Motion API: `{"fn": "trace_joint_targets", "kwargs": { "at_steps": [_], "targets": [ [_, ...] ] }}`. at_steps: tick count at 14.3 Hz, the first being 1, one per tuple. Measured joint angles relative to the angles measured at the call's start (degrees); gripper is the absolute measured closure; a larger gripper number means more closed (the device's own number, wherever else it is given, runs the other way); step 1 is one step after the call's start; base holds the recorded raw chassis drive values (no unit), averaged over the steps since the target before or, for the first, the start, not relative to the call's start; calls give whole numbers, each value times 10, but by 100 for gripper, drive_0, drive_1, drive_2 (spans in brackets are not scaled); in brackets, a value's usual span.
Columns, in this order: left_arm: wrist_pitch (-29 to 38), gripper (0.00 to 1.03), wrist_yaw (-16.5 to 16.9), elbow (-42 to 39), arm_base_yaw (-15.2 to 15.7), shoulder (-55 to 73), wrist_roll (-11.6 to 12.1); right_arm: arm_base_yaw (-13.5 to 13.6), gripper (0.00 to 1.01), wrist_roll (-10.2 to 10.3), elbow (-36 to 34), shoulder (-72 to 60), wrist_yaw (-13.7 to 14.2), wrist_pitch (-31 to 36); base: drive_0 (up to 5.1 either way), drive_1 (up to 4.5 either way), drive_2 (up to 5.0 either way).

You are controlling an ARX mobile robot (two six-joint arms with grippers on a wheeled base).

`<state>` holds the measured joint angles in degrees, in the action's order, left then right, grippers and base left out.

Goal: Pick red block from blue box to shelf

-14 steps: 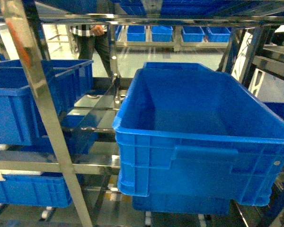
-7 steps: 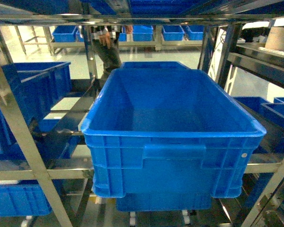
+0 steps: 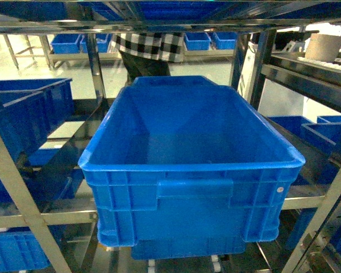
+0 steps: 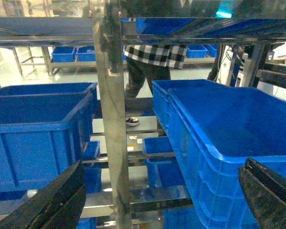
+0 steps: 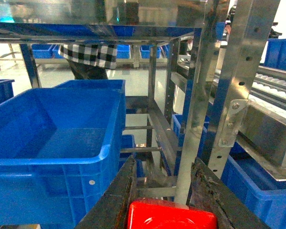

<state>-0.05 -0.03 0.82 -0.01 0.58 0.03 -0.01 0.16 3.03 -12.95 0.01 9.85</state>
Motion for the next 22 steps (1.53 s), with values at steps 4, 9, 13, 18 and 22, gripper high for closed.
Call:
{"fn": "trace_joint_targets", "kwargs": {
  "at_steps": [4,9,13,18,22],
  "targets": [
    [-2,5,0,0,0,0,0,0,73,0,0,-1,0,-3,-3,416,-421],
    [-3,5,0,0,0,0,0,0,73,0,0,-1,0,-4,0,59,-58],
    [-2,5,0,0,0,0,0,0,73,0,0,-1,0,-2,0,0,0],
    [-2,5,0,0,0,0,0,0,73,0,0,-1,0,-2,0,0,0],
    [-2,5,0,0,0,0,0,0,73,0,0,-1,0,-2,0,0,0]
  ]
}}
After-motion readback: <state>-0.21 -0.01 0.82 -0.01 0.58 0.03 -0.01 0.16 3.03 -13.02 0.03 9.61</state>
